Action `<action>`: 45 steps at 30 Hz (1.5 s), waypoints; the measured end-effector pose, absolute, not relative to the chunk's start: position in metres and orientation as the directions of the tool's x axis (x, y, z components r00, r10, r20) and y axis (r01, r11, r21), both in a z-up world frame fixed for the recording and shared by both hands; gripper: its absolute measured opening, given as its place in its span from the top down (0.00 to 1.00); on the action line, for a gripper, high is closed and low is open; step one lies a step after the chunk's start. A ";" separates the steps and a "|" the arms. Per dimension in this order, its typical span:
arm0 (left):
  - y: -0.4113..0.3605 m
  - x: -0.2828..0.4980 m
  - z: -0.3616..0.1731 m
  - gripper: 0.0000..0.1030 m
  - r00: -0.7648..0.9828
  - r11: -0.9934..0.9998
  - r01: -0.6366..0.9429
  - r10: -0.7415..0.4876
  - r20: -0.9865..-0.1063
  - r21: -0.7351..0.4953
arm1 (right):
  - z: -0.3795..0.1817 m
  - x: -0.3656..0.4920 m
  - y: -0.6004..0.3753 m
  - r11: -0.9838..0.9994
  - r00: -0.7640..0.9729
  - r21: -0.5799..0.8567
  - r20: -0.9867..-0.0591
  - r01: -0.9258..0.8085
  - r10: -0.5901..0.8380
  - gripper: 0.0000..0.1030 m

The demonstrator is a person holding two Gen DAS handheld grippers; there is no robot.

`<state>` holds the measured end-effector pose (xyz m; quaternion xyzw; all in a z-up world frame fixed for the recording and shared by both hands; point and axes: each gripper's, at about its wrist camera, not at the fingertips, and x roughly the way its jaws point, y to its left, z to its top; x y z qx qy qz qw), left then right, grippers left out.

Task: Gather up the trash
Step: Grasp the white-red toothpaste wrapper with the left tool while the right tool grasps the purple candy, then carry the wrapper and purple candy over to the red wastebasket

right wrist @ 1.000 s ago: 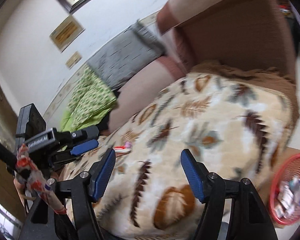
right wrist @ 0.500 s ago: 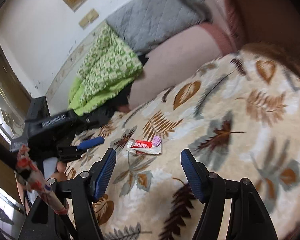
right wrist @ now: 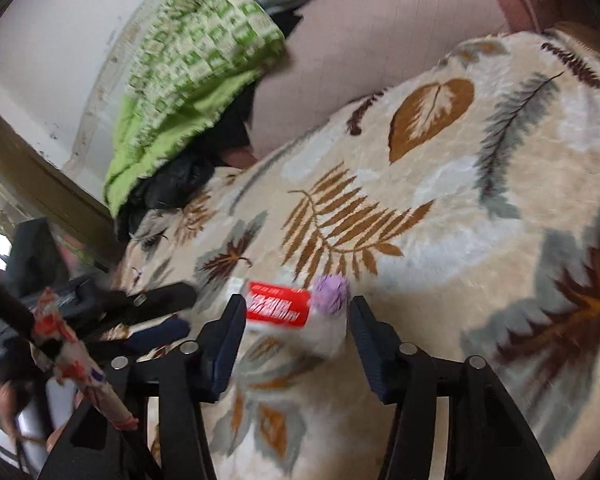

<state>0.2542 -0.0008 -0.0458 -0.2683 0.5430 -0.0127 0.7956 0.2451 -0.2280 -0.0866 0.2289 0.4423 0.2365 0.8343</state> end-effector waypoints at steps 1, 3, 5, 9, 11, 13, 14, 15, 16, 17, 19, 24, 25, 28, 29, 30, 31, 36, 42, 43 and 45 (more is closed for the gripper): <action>-0.001 0.256 -0.047 0.41 0.411 0.859 -0.276 -0.300 -0.861 -0.431 | -0.091 0.251 -0.225 0.787 0.490 0.587 -0.638 -0.190 0.594 0.46; 0.002 0.260 -0.050 0.41 0.409 0.859 -0.290 -0.288 -0.866 -0.423 | -0.099 0.264 -0.218 0.798 0.477 0.576 -0.658 -0.181 0.583 0.47; 0.006 0.263 -0.055 0.41 0.402 0.849 -0.306 -0.295 -0.867 -0.431 | -0.108 0.272 -0.211 0.802 0.461 0.571 -0.672 -0.175 0.579 0.52; 0.008 0.268 -0.064 0.41 0.382 0.830 -0.314 -0.334 -0.862 -0.461 | -0.120 0.282 -0.203 0.833 0.457 0.528 -0.707 -0.168 0.540 0.70; 0.008 0.268 -0.068 0.41 0.372 0.825 -0.316 -0.347 -0.861 -0.469 | -0.124 0.280 -0.205 0.830 0.452 0.533 -0.707 -0.166 0.545 0.76; 0.006 0.270 -0.070 0.41 0.365 0.829 -0.317 -0.343 -0.866 -0.462 | -0.123 0.273 -0.212 0.819 0.467 0.550 -0.688 -0.166 0.556 0.76; 0.004 0.271 -0.072 0.41 0.361 0.832 -0.315 -0.341 -0.868 -0.457 | -0.121 0.269 -0.216 0.816 0.478 0.555 -0.680 -0.161 0.556 0.76; 0.003 0.272 -0.074 0.41 0.357 0.835 -0.314 -0.338 -0.871 -0.452 | -0.119 0.267 -0.218 0.814 0.483 0.560 -0.675 -0.155 0.557 0.77; 0.001 0.272 -0.076 0.41 0.348 0.839 -0.315 -0.332 -0.876 -0.443 | -0.117 0.263 -0.224 0.805 0.490 0.574 -0.664 -0.149 0.564 0.77; 0.000 0.273 -0.078 0.41 0.343 0.841 -0.316 -0.330 -0.879 -0.439 | -0.114 0.260 -0.227 0.800 0.499 0.582 -0.656 -0.143 0.566 0.77; -0.002 0.273 -0.081 0.44 0.339 0.843 -0.318 -0.327 -0.882 -0.434 | -0.105 0.247 -0.239 0.800 0.532 0.586 -0.641 -0.125 0.553 0.77; -0.009 0.278 -0.092 0.59 0.301 0.864 -0.310 -0.307 -0.903 -0.398 | -0.088 0.207 -0.261 0.768 0.581 0.631 -0.587 -0.108 0.564 0.77; -0.009 0.278 -0.094 0.60 0.301 0.864 -0.315 -0.301 -0.905 -0.392 | -0.085 0.197 -0.265 0.763 0.589 0.639 -0.579 -0.102 0.564 0.77; -0.007 0.276 -0.088 0.63 0.320 0.857 -0.317 -0.305 -0.897 -0.405 | -0.076 0.171 -0.276 0.759 0.617 0.644 -0.562 -0.091 0.551 0.77; -0.008 0.275 -0.084 0.64 0.330 0.857 -0.315 -0.304 -0.894 -0.408 | -0.072 0.161 -0.280 0.757 0.630 0.648 -0.553 -0.086 0.545 0.77; -0.008 0.273 -0.080 0.64 0.341 0.858 -0.308 -0.303 -0.890 -0.411 | -0.070 0.156 -0.283 0.756 0.637 0.650 -0.549 -0.083 0.541 0.77; -0.010 0.271 -0.074 0.64 0.354 0.861 -0.298 -0.301 -0.886 -0.412 | -0.065 0.148 -0.286 0.754 0.648 0.653 -0.542 -0.078 0.536 0.77; -0.015 0.257 -0.050 0.64 0.390 0.865 -0.261 -0.311 -0.867 -0.428 | -0.045 0.112 -0.299 0.764 0.697 0.642 -0.517 -0.068 0.497 0.77; -0.025 0.238 -0.019 0.64 0.437 0.870 -0.168 -0.357 -0.826 -0.464 | -0.028 0.078 -0.311 0.785 0.743 0.619 -0.514 -0.025 0.429 0.77; -0.027 0.234 -0.014 0.64 0.444 0.868 -0.154 -0.366 -0.818 -0.472 | -0.025 0.072 -0.313 0.789 0.752 0.615 -0.513 -0.016 0.415 0.77; -0.034 0.227 -0.006 0.64 0.460 0.872 -0.127 -0.371 -0.807 -0.473 | -0.020 0.061 -0.316 0.799 0.763 0.601 -0.513 -0.007 0.393 0.77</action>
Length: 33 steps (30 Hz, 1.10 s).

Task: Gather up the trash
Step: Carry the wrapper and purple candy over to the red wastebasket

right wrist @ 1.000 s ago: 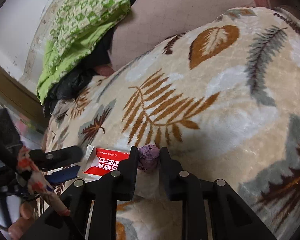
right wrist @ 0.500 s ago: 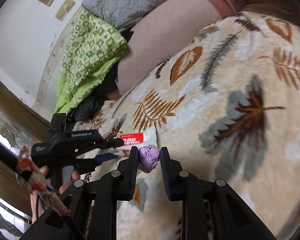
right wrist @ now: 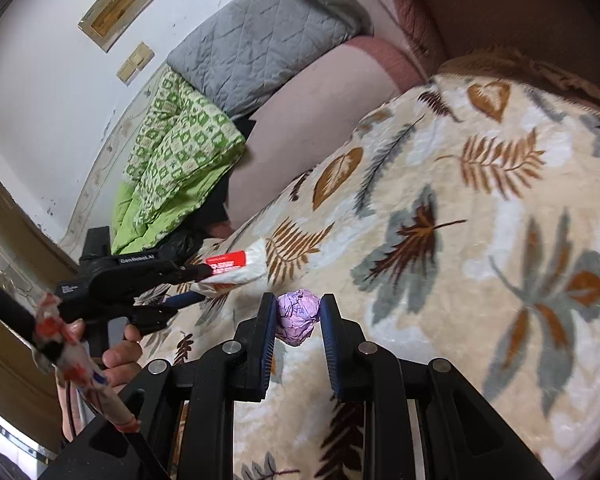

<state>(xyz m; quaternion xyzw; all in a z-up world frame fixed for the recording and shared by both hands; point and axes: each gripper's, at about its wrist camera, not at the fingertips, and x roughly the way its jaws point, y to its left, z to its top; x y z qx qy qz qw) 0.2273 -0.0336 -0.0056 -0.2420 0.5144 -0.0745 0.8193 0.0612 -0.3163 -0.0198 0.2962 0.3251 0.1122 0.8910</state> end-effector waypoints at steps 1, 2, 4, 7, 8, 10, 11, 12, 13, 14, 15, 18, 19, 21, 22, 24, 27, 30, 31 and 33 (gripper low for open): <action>-0.037 0.224 -0.001 0.64 0.466 0.875 -0.112 -0.372 -0.803 -0.471 | -0.017 0.056 -0.317 0.804 0.769 0.595 -0.514 0.000 0.381 0.77; -0.041 0.220 0.002 0.64 0.471 0.877 -0.101 -0.374 -0.799 -0.470 | -0.014 0.050 -0.318 0.805 0.773 0.593 -0.513 0.004 0.374 0.77; -0.046 0.209 0.009 0.64 0.477 0.872 -0.079 -0.393 -0.786 -0.483 | -0.008 0.037 -0.320 0.812 0.783 0.583 -0.510 0.010 0.356 0.77; -0.054 0.184 0.018 0.64 0.493 0.869 -0.038 -0.413 -0.766 -0.493 | 0.004 0.019 -0.322 0.825 0.798 0.565 -0.502 0.010 0.334 0.77; -0.058 0.169 0.021 0.64 0.503 0.872 -0.013 -0.417 -0.757 -0.490 | 0.009 0.012 -0.324 0.831 0.804 0.556 -0.498 0.008 0.325 0.77; -0.062 0.146 0.024 0.64 0.511 0.875 0.020 -0.425 -0.747 -0.484 | 0.016 -0.003 -0.327 0.839 0.816 0.545 -0.487 0.005 0.311 0.77; -0.064 0.130 0.025 0.64 0.515 0.873 0.044 -0.436 -0.738 -0.486 | 0.021 -0.013 -0.330 0.843 0.826 0.539 -0.476 0.002 0.302 0.77; -0.064 0.118 0.025 0.64 0.517 0.871 0.053 -0.442 -0.733 -0.488 | 0.024 -0.020 -0.332 0.845 0.832 0.535 -0.470 0.001 0.296 0.77; -0.062 0.106 0.025 0.64 0.517 0.868 0.056 -0.448 -0.730 -0.494 | 0.028 -0.032 -0.336 0.849 0.840 0.528 -0.460 -0.002 0.288 0.77; -0.060 0.094 0.025 0.64 0.518 0.862 0.056 -0.457 -0.723 -0.504 | 0.032 -0.044 -0.340 0.853 0.847 0.522 -0.453 -0.002 0.280 0.77; -0.059 0.082 0.024 0.64 0.520 0.856 0.059 -0.465 -0.716 -0.514 | 0.034 -0.052 -0.343 0.854 0.850 0.520 -0.449 -0.002 0.275 0.77; -0.060 0.046 0.023 0.64 0.521 0.842 0.068 -0.487 -0.701 -0.534 | 0.039 -0.079 -0.352 0.855 0.859 0.519 -0.435 -0.007 0.271 0.77; -0.063 0.036 0.023 0.64 0.517 0.838 0.077 -0.497 -0.697 -0.541 | 0.041 -0.088 -0.354 0.855 0.863 0.519 -0.429 -0.008 0.269 0.77; -0.069 0.018 0.024 0.64 0.514 0.826 0.089 -0.516 -0.685 -0.556 | 0.044 -0.102 -0.359 0.854 0.869 0.520 -0.416 -0.012 0.266 0.77; -0.072 0.011 0.026 0.64 0.514 0.822 0.095 -0.524 -0.680 -0.562 | 0.046 -0.110 -0.362 0.852 0.875 0.523 -0.406 -0.015 0.265 0.77; -0.082 -0.004 0.032 0.64 0.509 0.813 0.111 -0.540 -0.670 -0.571 | 0.049 -0.124 -0.370 0.849 0.883 0.527 -0.389 -0.020 0.262 0.77; -0.095 -0.021 0.046 0.64 0.511 0.807 0.148 -0.558 -0.655 -0.572 | 0.055 -0.141 -0.381 0.843 0.895 0.537 -0.364 -0.025 0.258 0.77; -0.114 -0.036 0.065 0.64 0.517 0.804 0.202 -0.573 -0.637 -0.559 | 0.060 -0.159 -0.394 0.841 0.907 0.540 -0.343 -0.022 0.244 0.77; -0.118 -0.039 0.069 0.64 0.517 0.802 0.216 -0.578 -0.632 -0.557 | 0.061 -0.166 -0.399 0.839 0.912 0.544 -0.333 -0.021 0.239 0.77; -0.132 -0.047 0.078 0.64 0.508 0.793 0.253 -0.596 -0.622 -0.554 | 0.065 -0.178 -0.406 0.841 0.922 0.541 -0.319 -0.014 0.220 0.77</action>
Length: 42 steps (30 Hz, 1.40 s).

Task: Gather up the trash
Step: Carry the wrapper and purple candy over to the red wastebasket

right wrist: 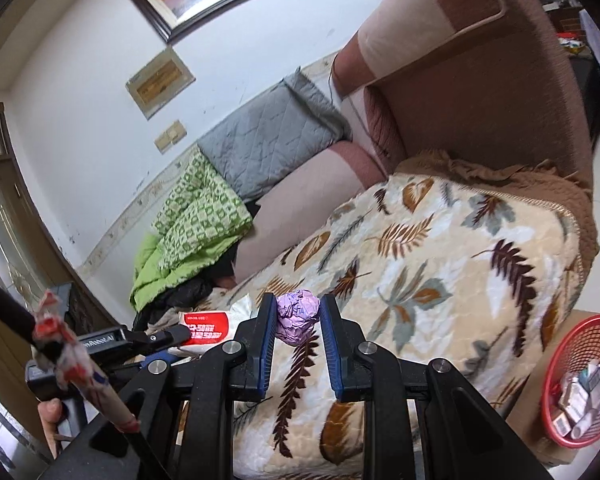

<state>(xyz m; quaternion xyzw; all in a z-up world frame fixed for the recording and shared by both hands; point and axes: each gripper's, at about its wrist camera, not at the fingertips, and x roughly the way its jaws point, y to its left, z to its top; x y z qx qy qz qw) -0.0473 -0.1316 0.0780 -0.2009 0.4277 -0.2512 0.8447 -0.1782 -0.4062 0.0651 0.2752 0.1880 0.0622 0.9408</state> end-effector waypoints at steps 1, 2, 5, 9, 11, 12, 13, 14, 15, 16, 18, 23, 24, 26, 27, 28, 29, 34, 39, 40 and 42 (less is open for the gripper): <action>-0.138 -0.051 0.081 0.64 0.500 0.786 0.269 -0.607 -0.617 -0.556 | 0.067 -0.184 -0.410 0.841 0.926 0.541 -0.312 -0.010 0.212 0.77; -0.146 -0.056 0.085 0.64 0.491 0.778 0.289 -0.620 -0.612 -0.557 | 0.069 -0.189 -0.414 0.840 0.929 0.543 -0.306 -0.008 0.207 0.77; -0.169 -0.068 0.093 0.64 0.459 0.753 0.339 -0.656 -0.599 -0.564 | 0.073 -0.210 -0.428 0.842 0.939 0.540 -0.293 0.010 0.177 0.77; -0.197 -0.080 0.101 0.64 0.422 0.726 0.392 -0.688 -0.590 -0.565 | 0.080 -0.242 -0.450 0.847 0.952 0.529 -0.285 0.058 0.113 0.77; -0.215 -0.086 0.106 0.64 0.402 0.710 0.426 -0.704 -0.586 -0.560 | 0.085 -0.261 -0.465 0.847 0.958 0.522 -0.279 0.097 0.062 0.77; -0.221 -0.090 0.108 0.64 0.395 0.705 0.439 -0.708 -0.585 -0.557 | 0.087 -0.270 -0.472 0.848 0.960 0.516 -0.277 0.118 0.035 0.77; -0.230 -0.093 0.110 0.64 0.388 0.699 0.454 -0.713 -0.584 -0.552 | 0.089 -0.275 -0.477 0.848 0.961 0.511 -0.277 0.136 0.013 0.77; -0.242 -0.097 0.113 0.64 0.375 0.690 0.476 -0.720 -0.584 -0.545 | 0.090 -0.282 -0.483 0.846 0.961 0.508 -0.278 0.159 -0.013 0.77; -0.250 -0.101 0.115 0.64 0.365 0.683 0.491 -0.725 -0.584 -0.541 | 0.091 -0.289 -0.491 0.841 0.960 0.511 -0.277 0.179 -0.036 0.77; -0.258 -0.103 0.117 0.64 0.357 0.676 0.504 -0.730 -0.583 -0.537 | 0.091 -0.297 -0.498 0.834 0.960 0.515 -0.276 0.196 -0.055 0.77; -0.278 -0.111 0.119 0.64 0.334 0.659 0.540 -0.738 -0.586 -0.523 | 0.091 -0.307 -0.509 0.826 0.957 0.516 -0.278 0.226 -0.089 0.77; -0.324 -0.133 0.120 0.64 0.278 0.621 0.611 -0.749 -0.601 -0.491 | 0.086 -0.325 -0.529 0.800 0.946 0.530 -0.291 0.282 -0.140 0.77; -0.328 -0.135 0.119 0.64 0.270 0.616 0.619 -0.750 -0.604 -0.487 | 0.085 -0.327 -0.531 0.798 0.945 0.529 -0.294 0.288 -0.146 0.77; -0.342 -0.140 0.115 0.64 0.251 0.606 0.635 -0.749 -0.614 -0.479 | 0.082 -0.330 -0.538 0.791 0.937 0.527 -0.309 0.311 -0.163 0.77; -0.348 -0.143 0.113 0.64 0.242 0.602 0.641 -0.747 -0.619 -0.476 | 0.080 -0.332 -0.540 0.787 0.935 0.529 -0.313 0.318 -0.168 0.77; -0.354 -0.145 0.110 0.64 0.235 0.600 0.646 -0.745 -0.625 -0.472 | 0.078 -0.333 -0.543 0.782 0.933 0.531 -0.317 0.325 -0.172 0.77; -0.359 -0.146 0.108 0.64 0.229 0.598 0.650 -0.742 -0.630 -0.468 | 0.076 -0.335 -0.546 0.777 0.929 0.532 -0.322 0.335 -0.180 0.77; -0.385 -0.148 0.090 0.64 0.199 0.597 0.661 -0.723 -0.661 -0.454 | 0.062 -0.341 -0.564 0.746 0.910 0.543 -0.358 0.385 -0.209 0.77; -0.409 -0.146 0.070 0.64 0.182 0.610 0.668 -0.689 -0.702 -0.425 | 0.046 -0.344 -0.580 0.707 0.896 0.572 -0.389 0.417 -0.214 0.76; -0.413 -0.146 0.066 0.64 0.178 0.612 0.669 -0.684 -0.708 -0.422 | 0.043 -0.345 -0.583 0.701 0.894 0.575 -0.394 0.423 -0.216 0.76; -0.422 -0.146 0.058 0.64 0.169 0.615 0.673 -0.669 -0.724 -0.411 | 0.040 -0.344 -0.586 0.695 0.890 0.576 -0.400 0.431 -0.220 0.76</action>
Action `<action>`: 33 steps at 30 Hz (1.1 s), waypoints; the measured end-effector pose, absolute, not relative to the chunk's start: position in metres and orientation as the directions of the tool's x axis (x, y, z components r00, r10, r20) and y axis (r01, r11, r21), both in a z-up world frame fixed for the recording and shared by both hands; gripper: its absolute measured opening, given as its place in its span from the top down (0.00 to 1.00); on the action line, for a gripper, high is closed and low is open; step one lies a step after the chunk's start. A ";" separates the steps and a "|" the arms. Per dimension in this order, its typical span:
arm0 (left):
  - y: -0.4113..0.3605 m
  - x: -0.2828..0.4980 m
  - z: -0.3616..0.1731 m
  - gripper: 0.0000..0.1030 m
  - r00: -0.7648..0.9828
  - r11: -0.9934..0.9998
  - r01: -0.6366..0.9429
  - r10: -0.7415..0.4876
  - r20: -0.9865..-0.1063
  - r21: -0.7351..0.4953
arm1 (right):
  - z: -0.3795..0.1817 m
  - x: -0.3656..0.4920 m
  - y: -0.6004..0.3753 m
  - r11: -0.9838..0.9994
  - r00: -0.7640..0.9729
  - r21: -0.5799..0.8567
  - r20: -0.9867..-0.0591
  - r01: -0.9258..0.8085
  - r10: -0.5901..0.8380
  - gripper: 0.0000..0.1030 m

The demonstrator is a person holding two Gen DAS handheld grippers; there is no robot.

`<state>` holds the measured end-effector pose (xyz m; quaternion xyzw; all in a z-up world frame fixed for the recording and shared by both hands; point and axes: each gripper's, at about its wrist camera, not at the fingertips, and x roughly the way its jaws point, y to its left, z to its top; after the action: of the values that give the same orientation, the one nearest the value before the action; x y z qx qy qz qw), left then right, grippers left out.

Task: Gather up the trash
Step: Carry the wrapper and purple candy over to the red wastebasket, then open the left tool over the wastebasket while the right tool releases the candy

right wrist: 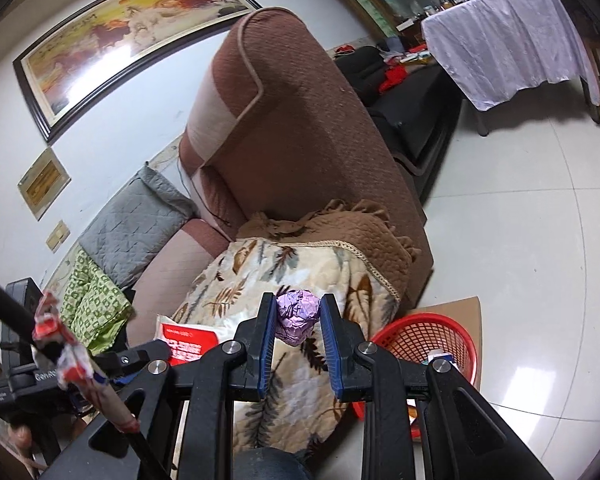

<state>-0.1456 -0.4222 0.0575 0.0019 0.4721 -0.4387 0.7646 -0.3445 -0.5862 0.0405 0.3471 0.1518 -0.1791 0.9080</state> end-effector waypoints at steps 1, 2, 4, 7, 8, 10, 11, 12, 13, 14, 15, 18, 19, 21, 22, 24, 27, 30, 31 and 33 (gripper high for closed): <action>-0.425 -0.145 0.054 0.64 0.166 0.616 0.674 -0.664 -0.729 -0.408 | 0.038 -0.344 -0.588 0.691 0.888 0.578 -0.403 0.434 -0.221 0.76; -0.429 -0.145 0.050 0.64 0.162 0.617 0.676 -0.658 -0.736 -0.403 | 0.036 -0.344 -0.590 0.688 0.886 0.580 -0.408 0.437 -0.219 0.76; -0.435 -0.144 0.042 0.64 0.156 0.620 0.679 -0.646 -0.748 -0.394 | 0.032 -0.343 -0.592 0.682 0.883 0.582 -0.416 0.443 -0.219 0.76; -0.443 -0.143 0.034 0.64 0.143 0.620 0.682 -0.634 -0.760 -0.388 | 0.026 -0.342 -0.596 0.673 0.877 0.586 -0.428 0.452 -0.218 0.76; -0.445 -0.143 0.031 0.64 0.142 0.622 0.682 -0.629 -0.764 -0.385 | 0.024 -0.342 -0.598 0.669 0.876 0.588 -0.430 0.454 -0.217 0.76; -0.449 -0.142 0.028 0.64 0.135 0.620 0.685 -0.625 -0.769 -0.383 | 0.021 -0.341 -0.601 0.664 0.874 0.591 -0.436 0.458 -0.215 0.76; -0.451 -0.142 0.027 0.64 0.135 0.620 0.687 -0.622 -0.771 -0.380 | 0.020 -0.340 -0.601 0.662 0.872 0.591 -0.439 0.461 -0.215 0.76; -0.453 -0.142 0.025 0.64 0.134 0.620 0.688 -0.619 -0.774 -0.377 | 0.017 -0.340 -0.602 0.659 0.871 0.593 -0.441 0.463 -0.215 0.76; -0.456 -0.142 0.023 0.64 0.133 0.621 0.690 -0.614 -0.778 -0.372 | 0.015 -0.339 -0.604 0.655 0.870 0.595 -0.444 0.465 -0.214 0.76; -0.458 -0.142 0.020 0.64 0.130 0.621 0.691 -0.611 -0.781 -0.370 | 0.012 -0.339 -0.605 0.652 0.868 0.597 -0.449 0.467 -0.212 0.76; -0.461 -0.142 0.019 0.64 0.128 0.621 0.693 -0.607 -0.784 -0.367 | 0.010 -0.338 -0.606 0.648 0.867 0.599 -0.452 0.470 -0.210 0.76; -0.467 -0.142 0.011 0.64 0.120 0.622 0.696 -0.594 -0.796 -0.359 | 0.003 -0.336 -0.609 0.635 0.861 0.606 -0.464 0.479 -0.206 0.76; -0.469 -0.142 0.008 0.64 0.116 0.622 0.697 -0.590 -0.799 -0.358 | 0.001 -0.335 -0.611 0.631 0.859 0.607 -0.469 0.483 -0.206 0.76; -0.472 -0.141 0.003 0.64 0.110 0.623 0.697 -0.582 -0.806 -0.356 | -0.005 -0.334 -0.613 0.622 0.853 0.610 -0.480 0.491 -0.202 0.76; -0.474 -0.141 0.000 0.64 0.106 0.623 0.697 -0.579 -0.808 -0.355 | -0.006 -0.334 -0.614 0.619 0.852 0.612 -0.484 0.493 -0.201 0.76; -0.476 -0.141 -0.004 0.64 0.100 0.623 0.697 -0.575 -0.812 -0.355 | -0.010 -0.332 -0.616 0.613 0.847 0.612 -0.492 0.500 -0.200 0.76; -0.480 -0.139 -0.010 0.64 0.093 0.626 0.697 -0.564 -0.821 -0.351 | -0.015 -0.329 -0.617 0.605 0.842 0.614 -0.503 0.507 -0.195 0.76; -0.483 -0.138 -0.016 0.64 0.088 0.627 0.698 -0.555 -0.827 -0.346 | -0.020 -0.327 -0.620 0.595 0.836 0.616 -0.514 0.516 -0.192 0.76; -0.484 -0.138 -0.018 0.64 0.085 0.626 0.699 -0.552 -0.829 -0.346 | -0.021 -0.326 -0.621 0.594 0.834 0.615 -0.518 0.519 -0.191 0.76; -0.486 -0.137 -0.022 0.64 0.080 0.628 0.698 -0.547 -0.833 -0.345 | -0.024 -0.325 -0.622 0.589 0.830 0.616 -0.524 0.523 -0.190 0.76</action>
<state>-0.1370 -0.4856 -0.0217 0.0714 0.5284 -0.4255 0.7312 -0.3251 -0.6225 -0.0239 0.4041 0.2063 -0.2057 0.8671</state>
